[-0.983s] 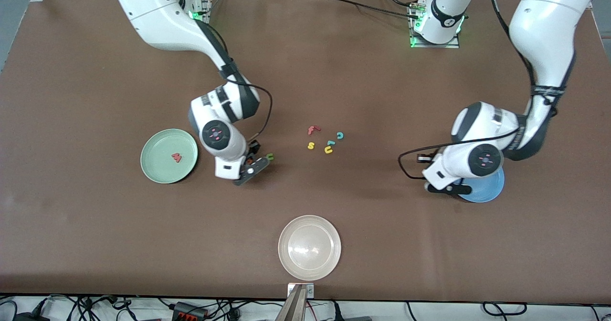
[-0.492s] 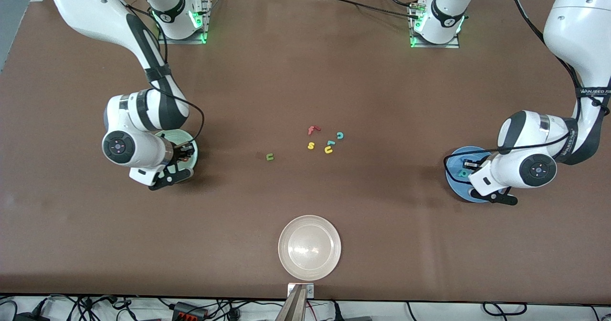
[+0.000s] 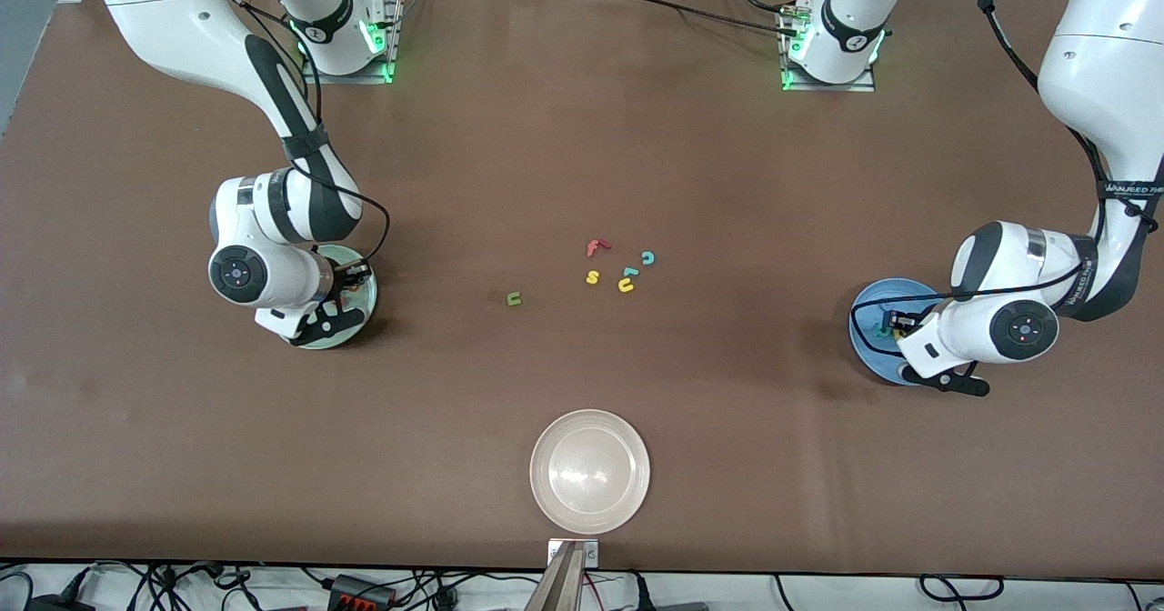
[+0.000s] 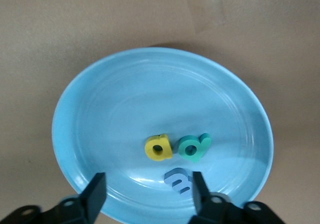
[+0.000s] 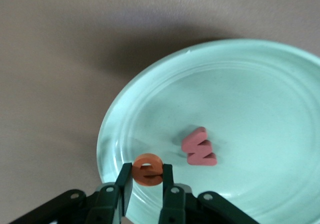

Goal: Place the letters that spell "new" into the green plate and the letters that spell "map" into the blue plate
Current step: 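Carry orange e to green plate while the left gripper carries yellow a, then release e on green plate while the left gripper releases a on blue plate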

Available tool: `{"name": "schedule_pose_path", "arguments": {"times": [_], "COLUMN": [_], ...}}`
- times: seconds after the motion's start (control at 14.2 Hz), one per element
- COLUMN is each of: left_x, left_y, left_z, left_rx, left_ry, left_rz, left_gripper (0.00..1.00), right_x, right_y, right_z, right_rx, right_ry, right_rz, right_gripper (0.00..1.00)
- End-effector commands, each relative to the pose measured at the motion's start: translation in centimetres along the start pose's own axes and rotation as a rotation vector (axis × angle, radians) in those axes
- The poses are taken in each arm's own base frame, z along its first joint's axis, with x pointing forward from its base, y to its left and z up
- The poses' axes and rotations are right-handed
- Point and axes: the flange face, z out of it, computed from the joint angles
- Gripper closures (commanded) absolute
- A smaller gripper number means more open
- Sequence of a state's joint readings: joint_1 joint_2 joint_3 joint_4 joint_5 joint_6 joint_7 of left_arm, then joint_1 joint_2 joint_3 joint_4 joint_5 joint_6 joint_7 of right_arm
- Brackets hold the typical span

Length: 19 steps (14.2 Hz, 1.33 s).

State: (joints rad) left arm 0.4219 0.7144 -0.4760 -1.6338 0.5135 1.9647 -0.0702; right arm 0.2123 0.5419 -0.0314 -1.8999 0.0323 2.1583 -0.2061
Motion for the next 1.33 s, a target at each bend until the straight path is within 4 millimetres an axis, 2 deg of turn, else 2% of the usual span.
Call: {"name": "schedule_pose_path", "arguments": {"times": [0.0, 0.21, 0.35, 0.42, 0.49, 0.63, 0.77, 0.84, 0.98, 1.12, 1.26], "left_x": [-0.1, -0.6, -0.5, -0.6, -0.7, -1.6, -3.3, -4.6, -6.1, -7.5, -9.2], "left_y": [0.0, 1.8, 2.9, 3.7, 3.6, 4.7, 4.8, 5.1, 5.2, 4.3, 4.0], "left_z": [-3.3, -8.0, -12.0, -13.6, -15.1, -18.9, -22.0, -24.2, -25.3, -28.6, -30.6], "left_rx": [0.034, 0.048, 0.026, -0.003, -0.009, -0.015, -0.007, 0.018, 0.034, 0.011, -0.048], "left_ry": [0.047, 0.1, 0.122, 0.113, 0.112, 0.081, 0.041, 0.045, 0.003, 0.01, 0.017], "left_rz": [0.021, 0.039, 0.037, 0.029, 0.023, 0.037, 0.041, 0.039, 0.033, 0.011, -0.004], "left_gripper": [0.0, 0.0, 0.0, 0.0, 0.0, 0.0, 0.0, 0.0, 0.0, 0.0, 0.0], "right_x": [-0.7, 0.1, 2.0, 2.9, 3.6, 5.0, 5.7, 6.0, 6.3, 6.8, 7.6], "right_y": [0.0, -1.2, -4.8, -6.8, -9.0, -12.6, -15.8, -17.5, -20.2, -23.5, -24.8], "right_z": [-0.1, -2.7, -4.9, -6.0, -6.5, -6.3, -6.0, -6.2, -5.8, -4.3, -4.5], "right_rx": [-0.003, 0.0, -0.014, -0.008, 0.022, 0.049, 0.04, 0.039, 0.041, 0.041, 0.055], "right_ry": [0.008, 0.057, 0.114, 0.141, 0.159, 0.18, 0.184, 0.19, 0.188, 0.177, 0.189], "right_rz": [0.011, 0.001, -0.06, -0.079, -0.068, -0.049, -0.084, -0.081, 0.039, 0.127, 0.23], "right_gripper": [0.0, 0.0, 0.0, 0.11, 0.16, 0.29, 0.31, 0.32, 0.32, 0.37, 0.38]}}
